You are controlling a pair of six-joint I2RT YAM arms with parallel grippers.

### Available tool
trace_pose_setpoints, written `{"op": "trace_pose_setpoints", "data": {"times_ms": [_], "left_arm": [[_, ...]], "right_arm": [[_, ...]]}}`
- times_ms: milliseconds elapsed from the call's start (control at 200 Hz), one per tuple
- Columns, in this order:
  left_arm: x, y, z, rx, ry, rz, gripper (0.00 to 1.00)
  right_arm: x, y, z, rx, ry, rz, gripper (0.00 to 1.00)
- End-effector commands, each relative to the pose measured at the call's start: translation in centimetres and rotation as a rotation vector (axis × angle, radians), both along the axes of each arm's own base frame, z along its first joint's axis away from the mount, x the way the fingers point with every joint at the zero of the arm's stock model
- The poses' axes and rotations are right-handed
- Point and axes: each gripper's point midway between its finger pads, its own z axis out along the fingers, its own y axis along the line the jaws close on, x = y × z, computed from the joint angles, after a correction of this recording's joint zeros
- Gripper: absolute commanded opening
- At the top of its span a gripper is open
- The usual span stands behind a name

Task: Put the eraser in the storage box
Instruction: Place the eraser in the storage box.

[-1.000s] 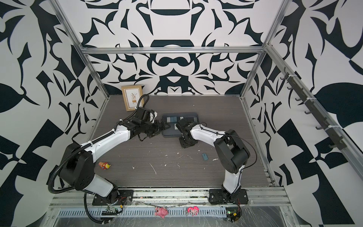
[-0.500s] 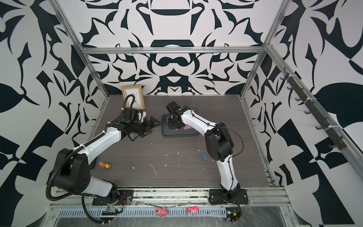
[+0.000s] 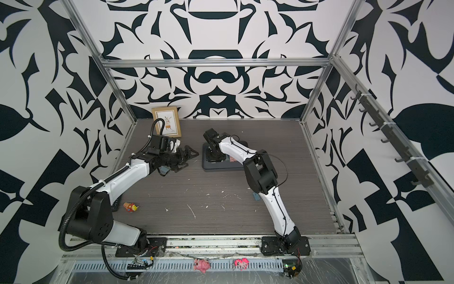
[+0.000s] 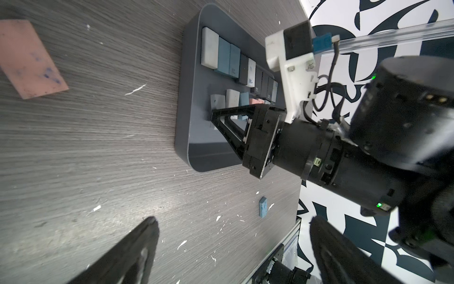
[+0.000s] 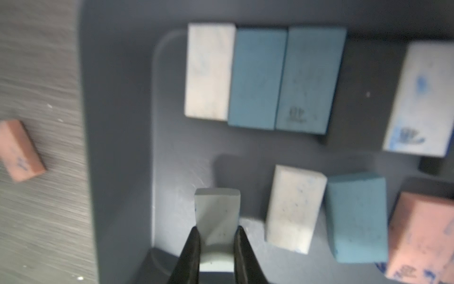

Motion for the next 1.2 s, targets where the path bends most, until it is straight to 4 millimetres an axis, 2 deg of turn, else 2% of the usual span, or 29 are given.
{"op": "trace_pose_setpoints", "data": {"times_ms": [0, 175, 385, 645, 810, 970, 1075, 1195], "left_arm": [[-0.4, 0.0, -0.3, -0.008, -0.001, -0.021, 0.99], [-0.3, 0.3, -0.4, -0.01, 0.001, -0.018, 0.99], [-0.4, 0.3, -0.8, -0.009, 0.015, -0.023, 0.99], [-0.5, 1.3, -1.3, 0.036, 0.03, -0.013, 0.99], [-0.5, 4.5, -1.8, 0.177, 0.072, 0.031, 0.99], [-0.9, 8.8, -2.2, 0.363, 0.105, 0.095, 0.99], [-1.4, 11.5, -2.9, 0.443, 0.132, 0.154, 0.99], [-1.8, 13.8, -4.2, 0.44, 0.186, 0.231, 0.99]], "right_arm": [[0.8, 0.2, 1.4, 0.0, -0.025, -0.013, 0.22], [1.1, -0.3, 0.8, -0.04, -0.025, -0.017, 0.25], [1.5, -0.6, 0.5, -0.069, -0.04, -0.013, 0.35], [1.8, -0.4, 1.7, -0.058, -0.068, 0.001, 0.41], [1.9, 0.1, 3.6, -0.028, -0.098, 0.018, 0.46], [1.9, 0.7, 6.9, 0.022, -0.151, 0.035, 0.52], [1.4, 1.4, 9.2, 0.062, -0.194, 0.057, 0.61], [0.4, 2.1, 11.3, 0.096, -0.23, 0.09, 0.71]]}}
